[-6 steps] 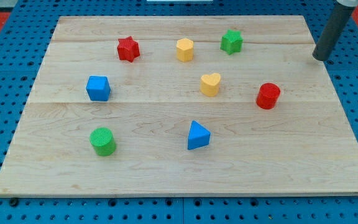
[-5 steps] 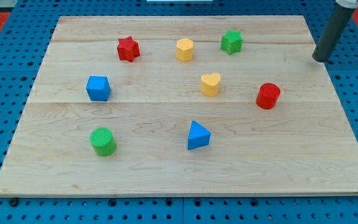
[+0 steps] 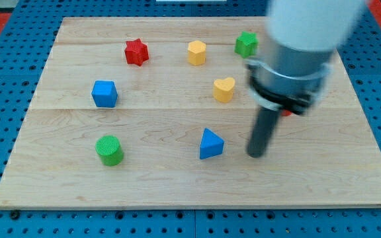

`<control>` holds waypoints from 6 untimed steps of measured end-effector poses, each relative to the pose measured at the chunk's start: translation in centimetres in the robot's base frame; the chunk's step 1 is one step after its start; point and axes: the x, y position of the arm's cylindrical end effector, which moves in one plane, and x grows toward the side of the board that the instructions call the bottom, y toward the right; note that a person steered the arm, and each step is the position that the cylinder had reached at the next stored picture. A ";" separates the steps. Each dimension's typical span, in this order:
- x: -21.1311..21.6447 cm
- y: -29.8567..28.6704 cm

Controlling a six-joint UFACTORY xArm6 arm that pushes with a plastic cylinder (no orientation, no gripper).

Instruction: Slide the triangle into the red star

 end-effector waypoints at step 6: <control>-8.4 -18.2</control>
